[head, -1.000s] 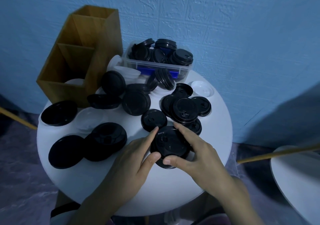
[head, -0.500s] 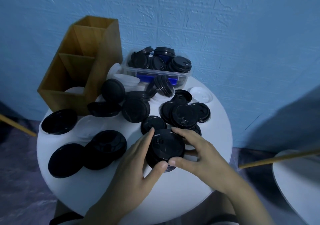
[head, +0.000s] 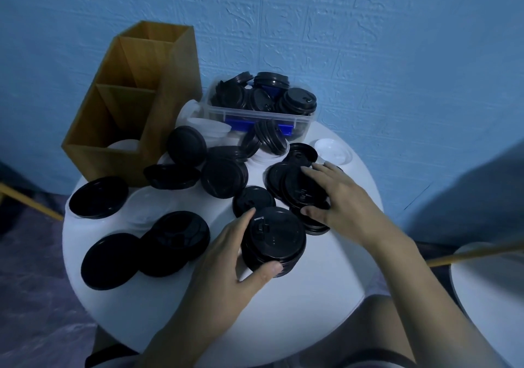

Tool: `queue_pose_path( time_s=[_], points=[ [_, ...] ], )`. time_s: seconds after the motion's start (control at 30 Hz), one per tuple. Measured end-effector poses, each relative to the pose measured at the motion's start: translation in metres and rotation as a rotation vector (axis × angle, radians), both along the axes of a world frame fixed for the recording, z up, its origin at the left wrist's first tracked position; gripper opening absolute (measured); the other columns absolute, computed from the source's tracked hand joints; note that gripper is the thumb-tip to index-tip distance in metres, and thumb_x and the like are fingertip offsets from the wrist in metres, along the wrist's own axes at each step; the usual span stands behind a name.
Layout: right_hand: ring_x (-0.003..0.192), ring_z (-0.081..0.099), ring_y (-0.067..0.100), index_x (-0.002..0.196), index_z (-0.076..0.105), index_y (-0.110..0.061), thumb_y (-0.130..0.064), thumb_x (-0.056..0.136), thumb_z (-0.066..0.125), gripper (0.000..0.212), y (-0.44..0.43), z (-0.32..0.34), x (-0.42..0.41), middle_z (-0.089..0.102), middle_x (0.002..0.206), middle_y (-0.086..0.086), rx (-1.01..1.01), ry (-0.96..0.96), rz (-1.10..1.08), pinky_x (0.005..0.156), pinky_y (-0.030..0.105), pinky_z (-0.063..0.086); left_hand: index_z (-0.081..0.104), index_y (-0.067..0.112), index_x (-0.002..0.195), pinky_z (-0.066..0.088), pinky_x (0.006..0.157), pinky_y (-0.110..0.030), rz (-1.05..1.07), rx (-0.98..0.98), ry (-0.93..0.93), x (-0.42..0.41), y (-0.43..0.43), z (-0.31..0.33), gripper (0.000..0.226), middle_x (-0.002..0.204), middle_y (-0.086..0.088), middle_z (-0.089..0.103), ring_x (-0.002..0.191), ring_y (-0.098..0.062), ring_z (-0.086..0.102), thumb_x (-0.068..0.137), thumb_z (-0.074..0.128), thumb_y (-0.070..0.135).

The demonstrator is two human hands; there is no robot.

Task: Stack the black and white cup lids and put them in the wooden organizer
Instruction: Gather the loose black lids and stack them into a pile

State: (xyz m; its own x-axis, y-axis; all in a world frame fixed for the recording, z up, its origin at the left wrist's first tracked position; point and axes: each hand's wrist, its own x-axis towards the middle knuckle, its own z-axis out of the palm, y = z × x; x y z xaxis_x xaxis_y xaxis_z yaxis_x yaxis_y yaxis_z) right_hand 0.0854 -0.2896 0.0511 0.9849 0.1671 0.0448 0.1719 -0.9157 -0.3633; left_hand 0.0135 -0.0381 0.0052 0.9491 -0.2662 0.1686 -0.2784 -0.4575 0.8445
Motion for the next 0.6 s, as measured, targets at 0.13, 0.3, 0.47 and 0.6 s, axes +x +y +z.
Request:
queue_pose_path(
  time_s=[0.13, 0.3, 0.47, 0.6],
  points=[
    [0.132, 0.046, 0.014, 0.148, 0.049, -0.027, -0.039, 0.084, 0.08, 0.073, 0.002, -0.001, -0.001, 0.048, 0.146, -0.008, 0.101, -0.094, -0.049, 0.103, 0.014, 0.03, 0.027, 0.061, 0.14, 0.027, 0.09, 0.006, -0.009, 0.008, 0.003, 0.0, 0.0, 0.002, 0.079, 0.132, 0.053, 0.038, 0.124, 0.025, 0.038, 0.083, 0.077, 0.04],
    [0.12, 0.058, -0.001, 0.136, 0.059, -0.035, -0.049, 0.075, 0.081, 0.066, 0.014, 0.017, -0.038, 0.061, 0.131, -0.018, 0.567, 0.005, -0.072, 0.104, 0.021, 0.045, 0.028, 0.063, 0.138, 0.029, 0.091, 0.006, -0.004, -0.014, 0.005, -0.001, 0.001, 0.002, 0.079, 0.133, 0.051, 0.039, 0.126, 0.023, 0.038, 0.081, 0.078, 0.042],
    [0.12, 0.056, -0.006, 0.138, 0.056, -0.043, -0.066, 0.07, 0.075, 0.074, 0.034, 0.025, -0.078, 0.058, 0.131, -0.026, 0.462, 0.035, -0.001, 0.103, 0.022, 0.044, 0.035, 0.061, 0.136, 0.033, 0.087, 0.005, 0.015, -0.053, 0.004, -0.002, -0.003, 0.004, 0.077, 0.127, 0.05, 0.044, 0.122, 0.025, 0.04, 0.077, 0.081, 0.043],
    [0.11, 0.05, -0.006, 0.138, 0.054, -0.042, -0.081, 0.067, 0.059, 0.081, 0.047, 0.019, -0.086, 0.044, 0.124, -0.027, 0.224, -0.008, -0.004, 0.09, 0.001, 0.034, 0.039, 0.053, 0.141, 0.033, 0.088, 0.004, -0.005, -0.062, -0.01, -0.005, -0.006, 0.007, 0.082, 0.131, 0.047, 0.043, 0.123, 0.026, 0.037, 0.066, 0.066, 0.071]
  ],
)
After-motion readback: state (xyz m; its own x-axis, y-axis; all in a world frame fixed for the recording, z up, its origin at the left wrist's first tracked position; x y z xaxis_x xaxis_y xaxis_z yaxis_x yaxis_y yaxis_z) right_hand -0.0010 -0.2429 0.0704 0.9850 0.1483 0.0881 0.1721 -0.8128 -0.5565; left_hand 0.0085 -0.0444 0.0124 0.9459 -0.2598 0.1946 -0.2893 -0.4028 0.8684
